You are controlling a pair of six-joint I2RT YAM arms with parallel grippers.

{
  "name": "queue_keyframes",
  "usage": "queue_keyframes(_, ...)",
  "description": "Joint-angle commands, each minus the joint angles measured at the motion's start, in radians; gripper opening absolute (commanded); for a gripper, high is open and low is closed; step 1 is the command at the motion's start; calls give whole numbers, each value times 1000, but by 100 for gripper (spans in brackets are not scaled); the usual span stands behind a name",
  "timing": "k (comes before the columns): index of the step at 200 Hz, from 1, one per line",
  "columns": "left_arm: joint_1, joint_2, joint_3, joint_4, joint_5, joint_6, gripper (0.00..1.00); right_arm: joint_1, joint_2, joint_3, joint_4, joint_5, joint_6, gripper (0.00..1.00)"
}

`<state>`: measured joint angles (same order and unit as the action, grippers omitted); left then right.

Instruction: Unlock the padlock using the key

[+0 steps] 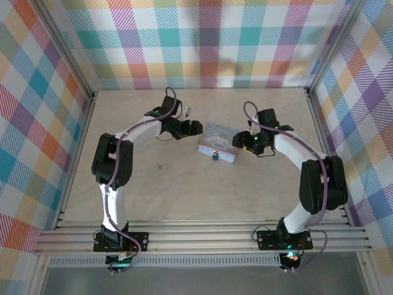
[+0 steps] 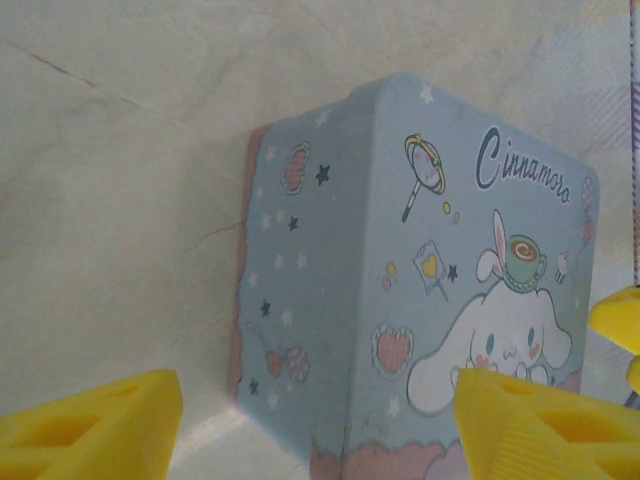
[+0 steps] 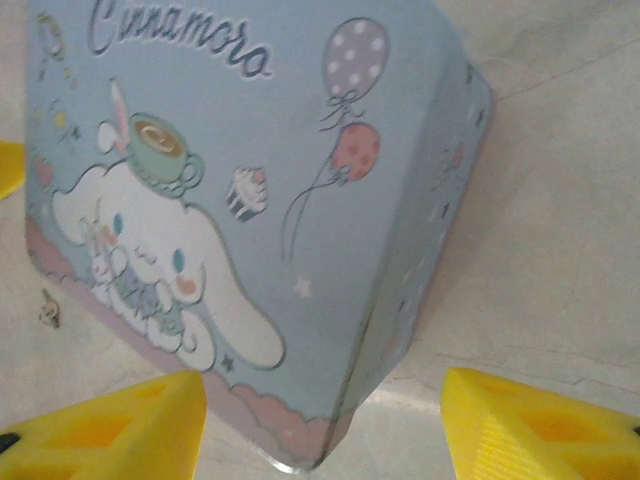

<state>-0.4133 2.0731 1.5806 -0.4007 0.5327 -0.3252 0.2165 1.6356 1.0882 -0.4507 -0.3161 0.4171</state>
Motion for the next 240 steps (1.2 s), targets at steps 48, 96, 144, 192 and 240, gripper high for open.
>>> queue_keyframes(48,-33,90,96,-33,144,-30,55,11,161,115,69,-22,102,57)
queue_keyframes(96,10,48,36,15,170,-63,37,62,294,297,31,-102,100,43)
queue_keyframes(144,94,-33,-44,25,151,-65,37,139,464,573,-42,-141,97,40)
queue_keyframes(192,155,-137,-136,3,89,-29,37,246,651,895,-157,-168,85,40)
queue_keyframes(240,225,-204,-231,35,53,-32,38,332,842,1214,-268,-149,86,41)
